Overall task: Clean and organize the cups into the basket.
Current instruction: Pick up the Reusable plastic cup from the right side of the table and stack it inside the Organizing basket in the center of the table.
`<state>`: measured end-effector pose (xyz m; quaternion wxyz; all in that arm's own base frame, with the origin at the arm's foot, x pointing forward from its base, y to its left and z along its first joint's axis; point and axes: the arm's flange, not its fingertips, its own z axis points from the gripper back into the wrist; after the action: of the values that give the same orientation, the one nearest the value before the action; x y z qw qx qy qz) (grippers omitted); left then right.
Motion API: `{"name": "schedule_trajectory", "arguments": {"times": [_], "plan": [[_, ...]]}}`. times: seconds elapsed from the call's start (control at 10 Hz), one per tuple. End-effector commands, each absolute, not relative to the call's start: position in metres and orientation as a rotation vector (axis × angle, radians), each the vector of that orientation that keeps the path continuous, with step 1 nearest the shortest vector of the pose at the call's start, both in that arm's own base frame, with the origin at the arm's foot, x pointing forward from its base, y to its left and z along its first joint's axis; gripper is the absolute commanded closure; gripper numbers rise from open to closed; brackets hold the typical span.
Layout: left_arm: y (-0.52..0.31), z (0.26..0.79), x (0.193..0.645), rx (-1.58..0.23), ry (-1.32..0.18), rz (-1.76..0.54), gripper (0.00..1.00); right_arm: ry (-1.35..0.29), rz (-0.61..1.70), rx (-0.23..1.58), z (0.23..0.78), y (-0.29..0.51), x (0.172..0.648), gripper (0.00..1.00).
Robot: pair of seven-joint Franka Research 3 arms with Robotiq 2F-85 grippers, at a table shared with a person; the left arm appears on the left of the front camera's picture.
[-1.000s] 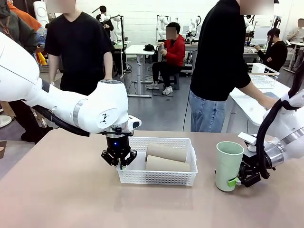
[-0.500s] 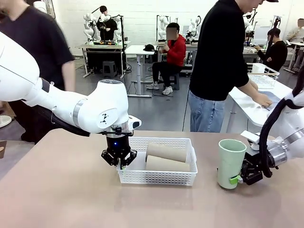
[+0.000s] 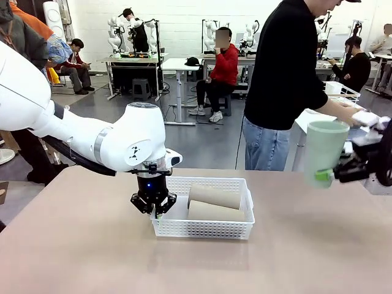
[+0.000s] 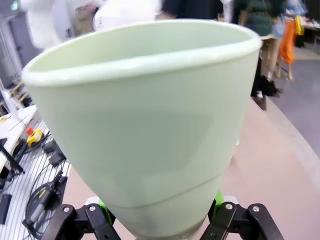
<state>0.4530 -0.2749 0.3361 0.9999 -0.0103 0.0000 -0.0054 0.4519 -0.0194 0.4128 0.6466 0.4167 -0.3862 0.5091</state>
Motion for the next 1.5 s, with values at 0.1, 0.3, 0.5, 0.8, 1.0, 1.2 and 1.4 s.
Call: {"name": "schedule_trajectory", "arguments": {"times": [0.1, 0.3, 0.5, 0.8, 1.0, 1.2, 1.4], "plan": [[-0.272, 0.334, 0.451, -0.026, -0.002, -0.016, 1.0, -0.907, 1.037, 0.832, 0.433, -0.001, 0.452, 1.0], [-0.272, 0.334, 0.451, -0.026, -0.002, -0.016, 1.0, -0.886, 1.081, 0.86, 0.449, -0.016, 0.45, 1.0], [-0.272, 0.334, 0.451, -0.026, -0.002, -0.016, 1.0, -0.886, 1.081, 0.86, 0.449, -0.016, 0.45, 1.0], [-0.272, 0.334, 0.451, -0.026, -0.002, -0.016, 1.0, -0.848, 1.258, 0.693, 0.455, -0.003, 0.438, 0.2], [-0.272, 0.334, 0.451, -0.026, -0.002, -0.016, 1.0, -0.641, 1.421, 0.404, 0.491, 0.066, 0.437, 0.2], [-0.272, 0.334, 0.451, -0.026, -0.002, -0.016, 1.0, -0.446, 1.517, 0.2, 0.513, 0.134, 0.436, 0.2], [-0.272, 0.334, 0.451, -0.026, -0.002, -0.016, 1.0, -0.299, 1.59, 0.138, 0.506, 0.191, 0.437, 0.2]]}}
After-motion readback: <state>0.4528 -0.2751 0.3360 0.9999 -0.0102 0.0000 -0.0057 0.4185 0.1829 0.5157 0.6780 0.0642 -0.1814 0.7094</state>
